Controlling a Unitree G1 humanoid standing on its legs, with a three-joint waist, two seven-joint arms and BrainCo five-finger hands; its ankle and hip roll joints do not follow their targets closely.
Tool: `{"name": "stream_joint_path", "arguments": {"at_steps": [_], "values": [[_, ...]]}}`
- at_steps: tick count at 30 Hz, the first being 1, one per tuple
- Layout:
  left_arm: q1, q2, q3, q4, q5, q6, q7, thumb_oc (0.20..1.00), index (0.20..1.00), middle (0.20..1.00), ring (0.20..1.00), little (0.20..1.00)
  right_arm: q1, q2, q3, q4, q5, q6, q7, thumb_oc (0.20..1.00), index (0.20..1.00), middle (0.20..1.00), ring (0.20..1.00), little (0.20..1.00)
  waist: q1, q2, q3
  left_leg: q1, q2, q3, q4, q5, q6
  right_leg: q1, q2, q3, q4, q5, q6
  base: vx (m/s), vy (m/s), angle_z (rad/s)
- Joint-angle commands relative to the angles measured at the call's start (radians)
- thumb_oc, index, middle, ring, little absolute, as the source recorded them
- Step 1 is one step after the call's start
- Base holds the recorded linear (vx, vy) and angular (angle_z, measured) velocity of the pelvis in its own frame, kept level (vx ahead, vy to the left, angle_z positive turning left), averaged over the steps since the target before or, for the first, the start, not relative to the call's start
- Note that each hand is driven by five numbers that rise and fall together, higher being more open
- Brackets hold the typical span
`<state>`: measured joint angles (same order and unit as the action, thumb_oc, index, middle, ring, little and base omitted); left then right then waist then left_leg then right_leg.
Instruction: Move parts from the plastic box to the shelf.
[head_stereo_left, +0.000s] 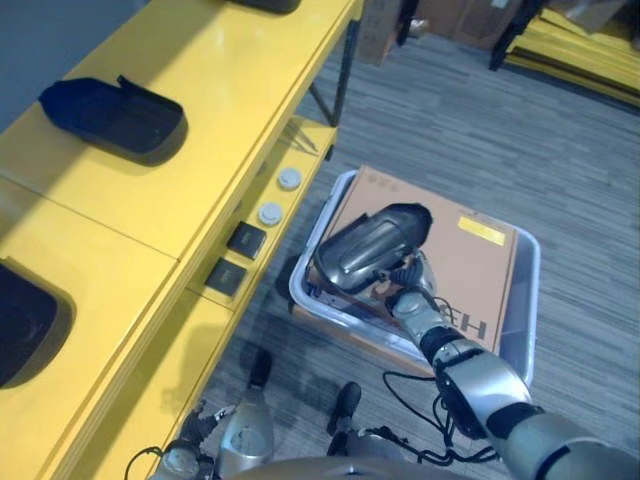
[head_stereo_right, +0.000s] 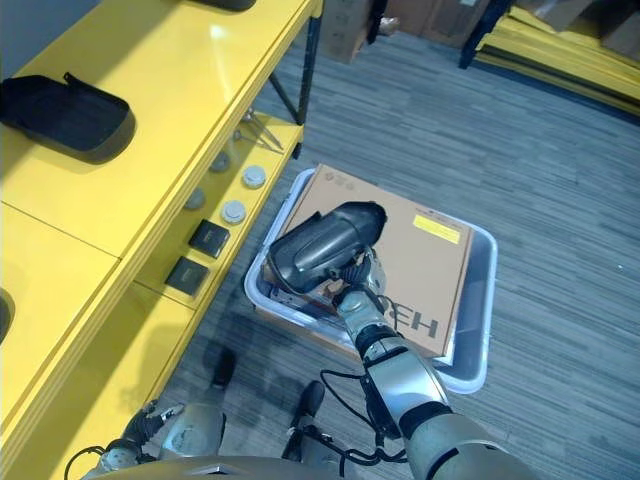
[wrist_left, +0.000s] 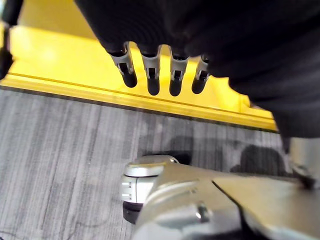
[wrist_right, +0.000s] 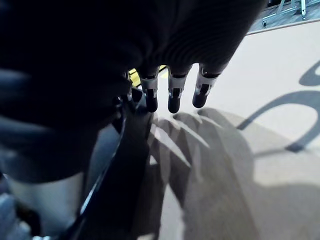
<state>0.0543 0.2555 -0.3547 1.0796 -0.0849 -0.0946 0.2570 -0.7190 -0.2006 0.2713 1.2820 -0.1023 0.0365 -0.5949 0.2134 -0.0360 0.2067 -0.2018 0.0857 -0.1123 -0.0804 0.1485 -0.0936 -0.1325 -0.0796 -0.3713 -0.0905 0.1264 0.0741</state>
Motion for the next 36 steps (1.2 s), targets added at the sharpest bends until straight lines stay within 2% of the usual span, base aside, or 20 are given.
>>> {"name": "stream_joint_path", "arguments": {"at_steps": [1, 4, 5, 6, 7, 8, 13, 19, 25, 29, 32, 33, 36], "values": [[-0.048, 0.002, -0.037, 0.019, -0.006, -0.011, 0.015, 1.0, 1.0, 1.0, 1.0, 1.0, -0.075, -0.015, 0.018, 0.042, 0.039, 0.003, -0.017, 1.0, 1.0, 1.0, 1.0, 1.0, 0.033, -0.014, 0.021, 0.042, -0.025, -0.032, -0.007, -0.128, 0.033, 0.068, -0.073, -0.057, 0.003, -0.113, 0.085, -0.01, 0.001, 0.21], [-0.057, 0.009, -0.044, 0.012, -0.005, -0.011, 0.013, 1.0, 1.0, 1.0, 1.0, 1.0, -0.093, -0.018, 0.011, 0.08, 0.057, 0.01, -0.002, 1.0, 1.0, 1.0, 1.0, 1.0, 0.053, -0.004, 0.038, 0.024, -0.028, -0.053, -0.007, -0.123, 0.03, 0.064, -0.073, -0.07, 0.003, -0.115, 0.084, -0.02, -0.003, 0.18], [-0.063, 0.01, -0.048, 0.009, -0.003, -0.012, 0.009, 1.0, 1.0, 1.0, 1.0, 1.0, -0.094, -0.021, 0.005, 0.091, 0.066, 0.011, 0.005, 0.451, 0.451, 0.451, 0.451, 0.451, 0.058, 0.002, 0.042, 0.016, -0.032, -0.065, -0.007, -0.12, 0.029, 0.061, -0.075, -0.078, 0.003, -0.115, 0.085, -0.01, -0.014, 0.14], [-0.077, 0.014, -0.053, 0.002, -0.004, -0.014, 0.008, 1.0, 1.0, 1.0, 1.0, 1.0, -0.092, -0.036, -0.01, 0.108, 0.095, 0.007, 0.016, 0.2, 0.2, 0.2, 0.2, 0.2, 0.07, 0.014, 0.05, -0.001, -0.039, -0.085, -0.007, -0.113, 0.026, 0.058, -0.077, -0.093, 0.003, -0.118, 0.084, -0.01, -0.009, 0.16], [-0.077, 0.014, -0.054, 0.002, -0.004, -0.013, 0.008, 1.0, 1.0, 1.0, 1.0, 1.0, -0.092, -0.036, -0.01, 0.108, 0.095, 0.007, 0.017, 0.2, 0.2, 0.2, 0.2, 0.2, 0.069, 0.014, 0.05, -0.001, -0.039, -0.085, -0.007, -0.113, 0.026, 0.058, -0.077, -0.094, 0.003, -0.118, 0.084, -0.01, -0.019, 0.42], [-0.099, 0.018, -0.058, -0.012, -0.006, -0.013, 0.007, 1.0, 1.0, 1.0, 1.0, 1.0, -0.091, -0.05, -0.037, 0.123, 0.151, -0.002, 0.032, 0.2, 0.2, 0.2, 0.2, 0.2, 0.08, 0.031, 0.056, -0.023, -0.048, -0.115, -0.007, -0.105, 0.021, 0.051, -0.08, -0.119, 0.003, -0.121, 0.083, 0.0, -0.013, 0.44], [-0.111, 0.023, -0.044, 0.011, -0.002, -0.012, 0.01, 1.0, 1.0, 1.0, 1.0, 1.0, -0.084, -0.066, -0.047, 0.136, 0.178, -0.011, 0.039, 0.2, 0.2, 0.2, 0.2, 0.2, 0.078, 0.037, 0.05, -0.03, -0.051, -0.125, -0.007, -0.104, 0.018, 0.051, -0.082, -0.131, 0.003, -0.125, 0.082, 0.02, -0.001, 0.28], [-0.095, 0.039, 0.037, 0.047, -0.046, -0.015, 0.031, 1.0, 1.0, 1.0, 1.0, 1.0, -0.009, -0.122, -0.051, 0.117, 0.146, -0.008, 0.035, 0.2, 0.2, 0.2, 0.2, 0.2, 0.039, 0.023, 0.015, 0.0, -0.042, -0.112, -0.007, -0.116, 0.017, 0.07, -0.078, -0.114, 0.003, -0.133, 0.077, 0.02, -0.015, 0.01], [-0.075, 0.067, 0.082, -0.008, -0.067, -0.033, 0.033, 1.0, 1.0, 1.0, 1.0, 1.0, 0.066, -0.21, -0.068, 0.026, 0.112, -0.026, 0.043, 0.2, 0.2, 0.2, 0.2, 0.2, 0.006, 0.021, -0.009, 0.035, -0.032, -0.09, -0.007, -0.127, 0.014, 0.095, -0.075, -0.097, 0.003, -0.14, 0.074, 0.01, -0.032, -0.05], [-0.065, 0.073, 0.091, -0.063, -0.069, -0.04, 0.027, 1.0, 1.0, 1.0, 1.0, 1.0, 0.112, -0.249, -0.044, -0.076, 0.013, -0.021, 0.039, 0.2, 0.2, 0.2, 0.2, 0.2, -0.022, 0.023, -0.032, 0.063, -0.024, -0.066, -0.007, -0.13, 0.015, 0.111, -0.074, -0.078, 0.003, -0.143, 0.072, -0.01, -0.045, -0.13], [-0.059, 0.067, 0.078, -0.082, -0.038, -0.042, 0.018, 1.0, 1.0, 1.0, 1.0, 1.0, 0.138, -0.286, -0.004, -0.186, -0.106, -0.016, 0.037, 0.2, 0.2, 0.2, 0.2, 0.2, -0.049, 0.027, -0.056, 0.112, -0.006, -0.024, -0.007, -0.149, 0.016, 0.131, -0.061, -0.039, 0.003, -0.156, 0.065, 0.01, -0.05, -0.39], [-0.053, 0.065, 0.078, -0.114, -0.031, -0.047, 0.02, 1.0, 1.0, 1.0, 1.0, 1.0, 0.153, -0.323, 0.025, -0.303, -0.199, -0.011, 0.037, 0.2, 0.2, 0.2, 0.2, 0.2, -0.069, 0.028, -0.072, 0.144, 0.0, 0.013, -0.007, -0.156, 0.023, 0.135, -0.052, -0.001, 0.003, -0.158, 0.063, 0.03, -0.044, -0.4], [-0.047, 0.066, 0.066, -0.169, -0.015, -0.051, 0.014, 1.0, 1.0, 1.0, 1.0, 1.0, 0.158, -0.382, 0.058, -0.409, -0.302, -0.011, 0.049, 0.2, 0.2, 0.2, 0.2, 0.2, -0.092, 0.028, -0.087, 0.181, 0.01, 0.05, -0.001, -0.17, 0.025, 0.145, -0.041, 0.035, 0.003, -0.162, 0.061, 0.03, -0.032, -0.68]]}}
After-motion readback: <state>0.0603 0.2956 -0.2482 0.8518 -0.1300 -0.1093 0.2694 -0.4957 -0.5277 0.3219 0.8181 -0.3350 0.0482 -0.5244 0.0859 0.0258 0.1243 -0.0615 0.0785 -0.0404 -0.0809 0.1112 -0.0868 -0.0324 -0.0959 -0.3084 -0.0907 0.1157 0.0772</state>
